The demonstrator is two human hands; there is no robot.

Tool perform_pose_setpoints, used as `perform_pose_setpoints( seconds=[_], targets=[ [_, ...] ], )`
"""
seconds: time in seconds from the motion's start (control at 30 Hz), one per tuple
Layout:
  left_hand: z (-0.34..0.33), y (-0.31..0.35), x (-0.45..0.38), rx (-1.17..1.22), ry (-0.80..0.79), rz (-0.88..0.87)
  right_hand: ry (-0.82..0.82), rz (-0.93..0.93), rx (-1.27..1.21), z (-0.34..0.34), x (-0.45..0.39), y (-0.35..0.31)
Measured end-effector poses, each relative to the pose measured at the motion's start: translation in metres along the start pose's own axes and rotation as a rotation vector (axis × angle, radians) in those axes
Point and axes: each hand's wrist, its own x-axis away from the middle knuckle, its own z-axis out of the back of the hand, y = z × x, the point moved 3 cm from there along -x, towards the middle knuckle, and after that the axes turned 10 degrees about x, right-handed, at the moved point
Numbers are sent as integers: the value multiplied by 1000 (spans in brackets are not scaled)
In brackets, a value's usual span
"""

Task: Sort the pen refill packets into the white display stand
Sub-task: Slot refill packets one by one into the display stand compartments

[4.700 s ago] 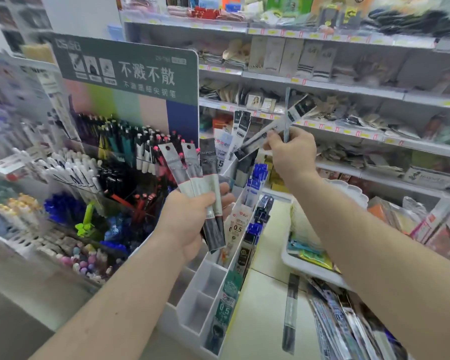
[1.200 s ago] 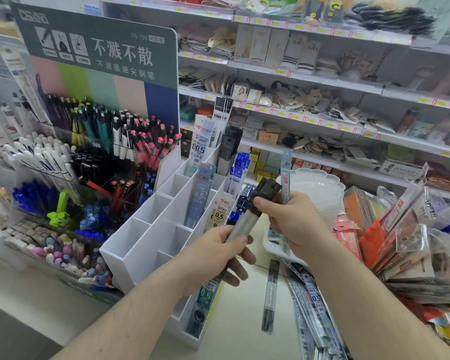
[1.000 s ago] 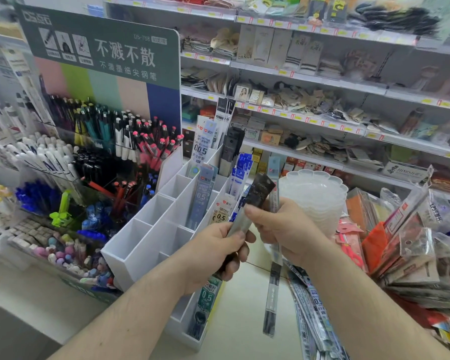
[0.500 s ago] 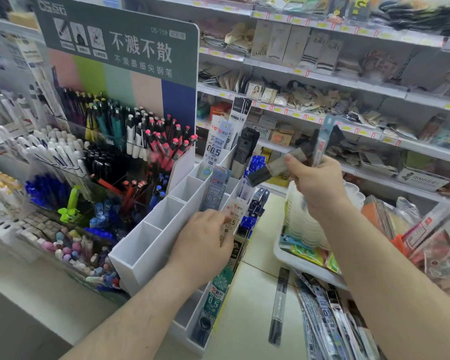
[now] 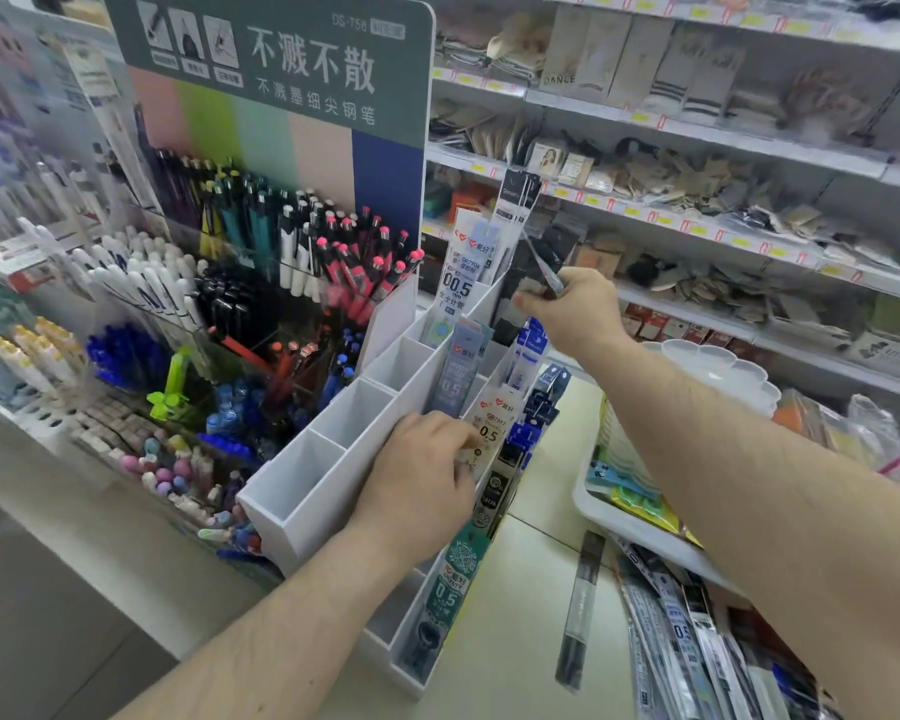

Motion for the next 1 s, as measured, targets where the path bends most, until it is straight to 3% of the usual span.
perform_pose_setpoints(
  seconds=[0.27,0.57,0.67,0.87,1.0],
  targets=[
    [5,1,0,62,-1,64,-185,-70,377,-34,-16,0],
    [8,5,3,74,62,3,-139,-87,455,-21,-10,-1],
    [11,12,4,89,96,-59,-51,-118,108,1,16,0],
    [5,26,3,259,55,-25,-535,-400,-853,6,86,1],
    [3,41,9,408,25,78,-608,-393,-1154,10,119,-6]
  ],
)
